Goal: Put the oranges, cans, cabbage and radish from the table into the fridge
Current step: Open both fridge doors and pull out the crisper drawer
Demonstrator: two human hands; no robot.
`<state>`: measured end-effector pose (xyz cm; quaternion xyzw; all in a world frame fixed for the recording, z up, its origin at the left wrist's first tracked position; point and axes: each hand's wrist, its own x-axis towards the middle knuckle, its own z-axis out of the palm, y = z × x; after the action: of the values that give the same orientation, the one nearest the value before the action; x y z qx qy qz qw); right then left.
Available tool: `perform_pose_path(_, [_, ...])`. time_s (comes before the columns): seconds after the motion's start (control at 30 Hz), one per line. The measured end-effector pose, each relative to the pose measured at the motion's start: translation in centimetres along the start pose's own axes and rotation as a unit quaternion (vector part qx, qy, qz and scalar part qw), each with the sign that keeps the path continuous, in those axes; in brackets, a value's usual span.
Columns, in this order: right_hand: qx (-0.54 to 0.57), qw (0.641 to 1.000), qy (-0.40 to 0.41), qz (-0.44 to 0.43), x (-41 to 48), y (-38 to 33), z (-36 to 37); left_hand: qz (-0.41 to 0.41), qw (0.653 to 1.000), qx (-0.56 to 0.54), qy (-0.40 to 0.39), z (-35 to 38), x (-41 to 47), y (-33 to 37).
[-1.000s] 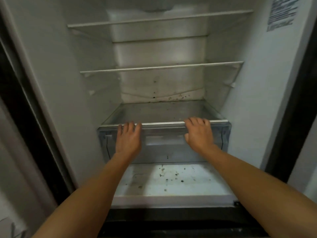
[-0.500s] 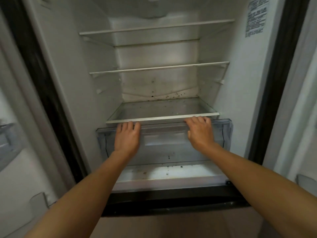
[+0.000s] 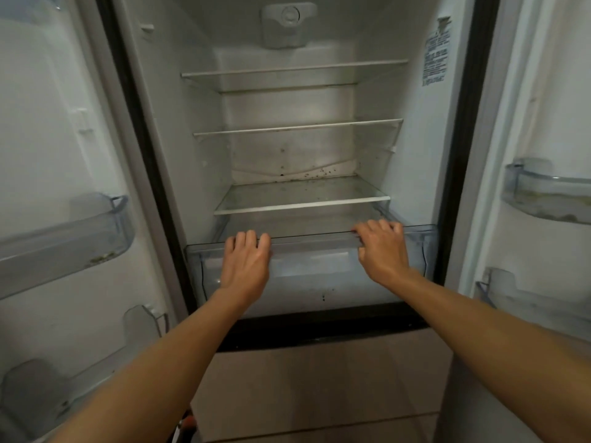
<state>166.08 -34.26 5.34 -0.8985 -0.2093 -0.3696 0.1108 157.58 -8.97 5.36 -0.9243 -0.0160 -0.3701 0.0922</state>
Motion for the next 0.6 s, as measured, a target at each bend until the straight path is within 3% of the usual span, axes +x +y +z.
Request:
perform_pose_path(0.3, [-0.023,0.995,-0.092,0.002,-2.2,-0.6,-1.7,-0.002,0.996,-0.025,-0.086,-1.3,-2.3,0.8])
perform_pose_path(0.4, [-0.042,0.99,-0.131,-0.011,-2.3,-0.7,-2.4,-0.009,0.996,-0.038,-0.084,-1.9,-3.2,0.9])
perform_pose_path(0.5, [0.002,0.996,-0.077,-0.053,-2.8,-1.7,-3.3,-0.015,0.998,-0.045,-0.042,-3.0,-5.2,1.4])
perform_pose_path(0.6, [0.06,0.989,-0.027,-0.129,-3.6,-4.6,-4.2,-0.02,0.995,-0.057,-0.078,-4.9,-8.7,2.0])
